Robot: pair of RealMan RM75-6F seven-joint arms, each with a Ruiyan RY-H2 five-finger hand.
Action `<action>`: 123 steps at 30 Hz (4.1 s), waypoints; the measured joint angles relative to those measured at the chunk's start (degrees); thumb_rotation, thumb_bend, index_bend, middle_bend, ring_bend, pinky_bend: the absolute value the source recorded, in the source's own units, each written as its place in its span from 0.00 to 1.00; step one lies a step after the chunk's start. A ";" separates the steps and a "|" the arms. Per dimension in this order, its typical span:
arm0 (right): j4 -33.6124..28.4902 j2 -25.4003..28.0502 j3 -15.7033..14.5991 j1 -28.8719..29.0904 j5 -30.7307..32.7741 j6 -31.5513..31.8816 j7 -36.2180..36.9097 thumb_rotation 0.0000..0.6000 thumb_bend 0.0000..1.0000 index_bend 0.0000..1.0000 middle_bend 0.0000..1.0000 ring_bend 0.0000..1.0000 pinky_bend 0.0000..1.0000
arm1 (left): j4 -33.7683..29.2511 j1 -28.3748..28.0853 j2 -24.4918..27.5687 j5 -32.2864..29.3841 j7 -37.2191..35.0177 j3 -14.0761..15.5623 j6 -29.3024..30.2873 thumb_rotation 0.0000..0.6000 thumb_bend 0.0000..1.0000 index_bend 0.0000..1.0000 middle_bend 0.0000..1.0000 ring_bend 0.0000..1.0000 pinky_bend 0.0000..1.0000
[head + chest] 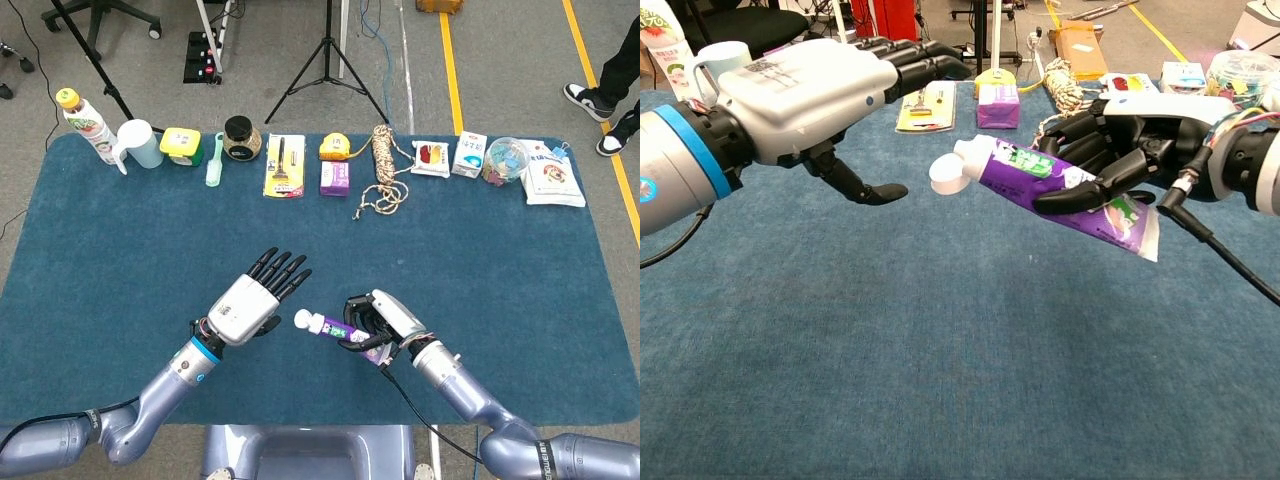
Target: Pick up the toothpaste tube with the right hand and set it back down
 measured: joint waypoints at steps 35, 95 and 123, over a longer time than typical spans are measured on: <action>-0.50 0.78 1.02 2.05 0.68 -3.30 4.68 1.00 0.26 0.81 0.76 0.83 0.96 | 5.37 -2.71 -5.26 1.84 -4.98 1.17 4.61 0.94 0.26 0.00 0.00 0.00 0.01; 3.32 -2.62 0.11 0.85 0.51 -1.67 4.73 1.00 0.29 0.82 0.78 0.85 0.96 | -11.36 -6.17 6.82 -27.84 -31.04 -7.72 -15.96 0.00 0.00 0.00 0.00 0.00 0.00; 4.14 -5.22 1.98 2.89 2.92 -2.48 4.31 1.00 0.31 0.83 0.79 0.86 0.97 | -7.61 -9.88 0.15 -27.32 -42.56 -8.30 -16.06 0.00 0.00 0.00 0.00 0.00 0.00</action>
